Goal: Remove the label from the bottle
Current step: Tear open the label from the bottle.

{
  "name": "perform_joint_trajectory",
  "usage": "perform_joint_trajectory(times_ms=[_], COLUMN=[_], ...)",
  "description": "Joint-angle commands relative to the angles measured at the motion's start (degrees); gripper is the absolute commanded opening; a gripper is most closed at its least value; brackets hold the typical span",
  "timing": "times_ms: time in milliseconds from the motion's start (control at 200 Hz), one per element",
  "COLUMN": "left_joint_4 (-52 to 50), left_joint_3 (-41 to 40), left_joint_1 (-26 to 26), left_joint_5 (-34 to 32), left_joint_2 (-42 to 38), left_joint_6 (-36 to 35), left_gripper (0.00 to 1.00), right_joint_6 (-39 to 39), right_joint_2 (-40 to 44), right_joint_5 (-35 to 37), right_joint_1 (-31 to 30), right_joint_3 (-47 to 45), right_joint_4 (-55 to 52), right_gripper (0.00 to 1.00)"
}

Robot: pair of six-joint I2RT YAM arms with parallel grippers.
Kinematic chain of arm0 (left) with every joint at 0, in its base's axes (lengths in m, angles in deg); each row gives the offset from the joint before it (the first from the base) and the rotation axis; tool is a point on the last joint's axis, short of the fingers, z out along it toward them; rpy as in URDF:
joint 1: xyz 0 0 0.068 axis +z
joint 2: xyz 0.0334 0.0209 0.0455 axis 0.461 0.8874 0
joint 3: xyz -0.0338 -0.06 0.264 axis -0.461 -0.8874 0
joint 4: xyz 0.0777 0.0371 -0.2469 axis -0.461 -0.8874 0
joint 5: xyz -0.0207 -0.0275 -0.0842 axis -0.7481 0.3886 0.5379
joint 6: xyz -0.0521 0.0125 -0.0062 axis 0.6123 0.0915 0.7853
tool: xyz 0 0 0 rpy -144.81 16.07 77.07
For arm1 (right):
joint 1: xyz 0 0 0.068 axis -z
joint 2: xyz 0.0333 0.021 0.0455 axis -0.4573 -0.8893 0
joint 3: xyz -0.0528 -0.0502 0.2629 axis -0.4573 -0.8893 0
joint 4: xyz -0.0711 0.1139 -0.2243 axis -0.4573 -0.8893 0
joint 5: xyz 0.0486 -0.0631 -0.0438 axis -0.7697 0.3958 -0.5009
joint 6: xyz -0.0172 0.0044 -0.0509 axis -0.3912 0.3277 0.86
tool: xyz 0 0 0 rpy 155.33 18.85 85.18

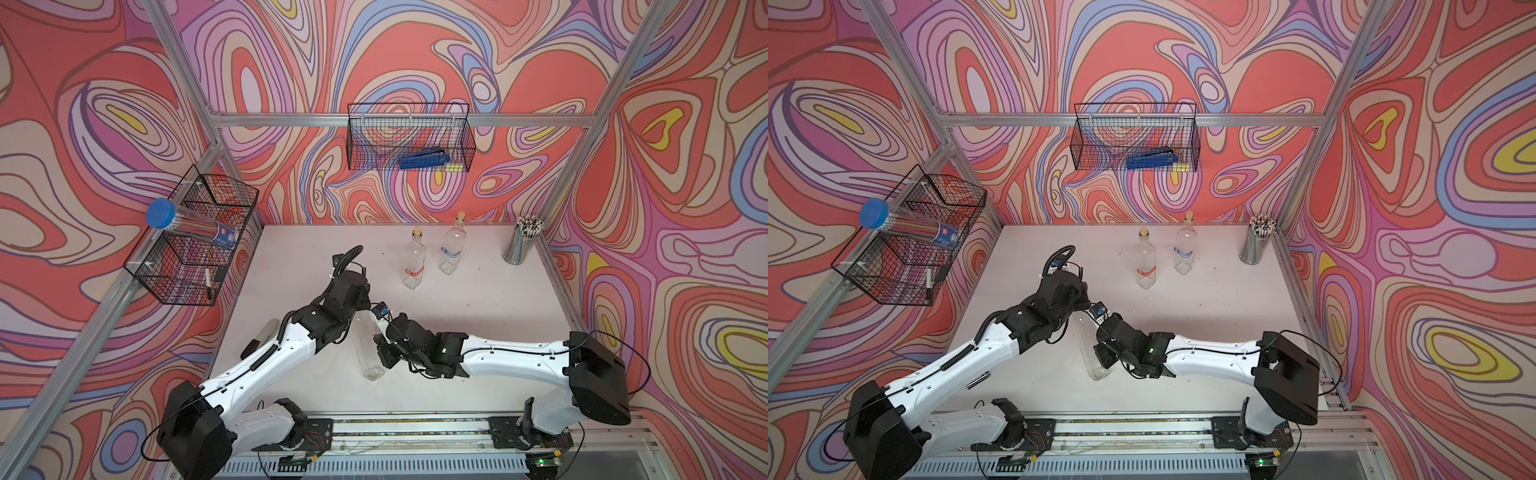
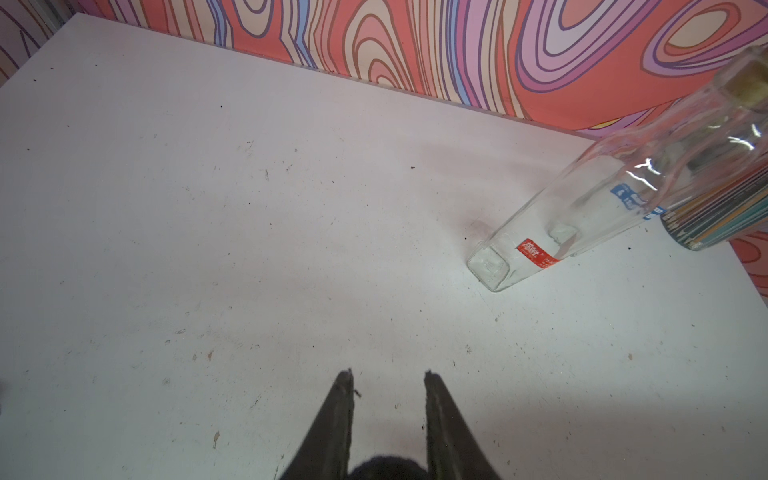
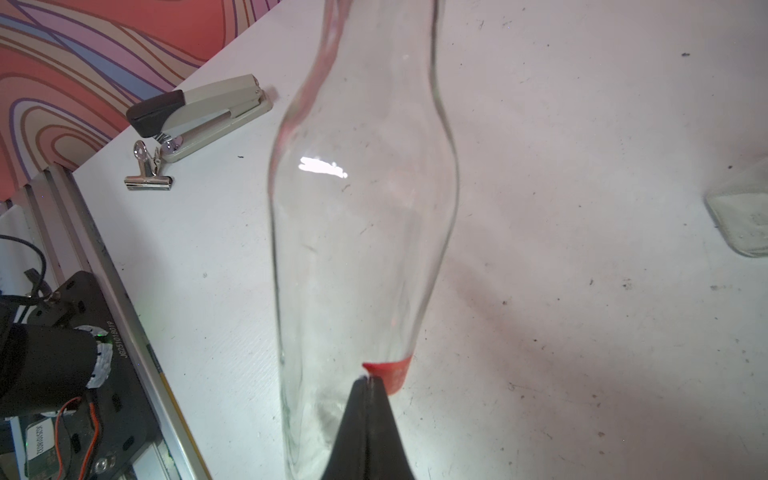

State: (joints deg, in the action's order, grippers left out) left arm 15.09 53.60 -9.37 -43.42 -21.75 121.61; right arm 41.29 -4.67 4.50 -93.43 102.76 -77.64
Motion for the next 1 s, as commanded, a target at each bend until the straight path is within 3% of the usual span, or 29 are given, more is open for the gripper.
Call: perform_joint_trajectory(times_ms=[0,997], left_joint_4=[-2.3,-1.3], left_joint_3=[-0.9,-1.4], left_joint_1=[-0.5,-0.9], left_joint_5=[-2.0,-1.5], left_joint_2=[-0.5,-0.9], left_joint_6=[-2.4,-2.8], left_gripper=[0.0,0.0], right_joint_6=[0.7,1.1], right_joint_2=[1.6,2.3], right_joint_5=[4.0,6.7], right_joint_1=[0.1,-0.1], right_joint_3=[-0.3,-0.7], right_joint_4=[-2.1,-3.1], right_gripper=[0.0,0.0])
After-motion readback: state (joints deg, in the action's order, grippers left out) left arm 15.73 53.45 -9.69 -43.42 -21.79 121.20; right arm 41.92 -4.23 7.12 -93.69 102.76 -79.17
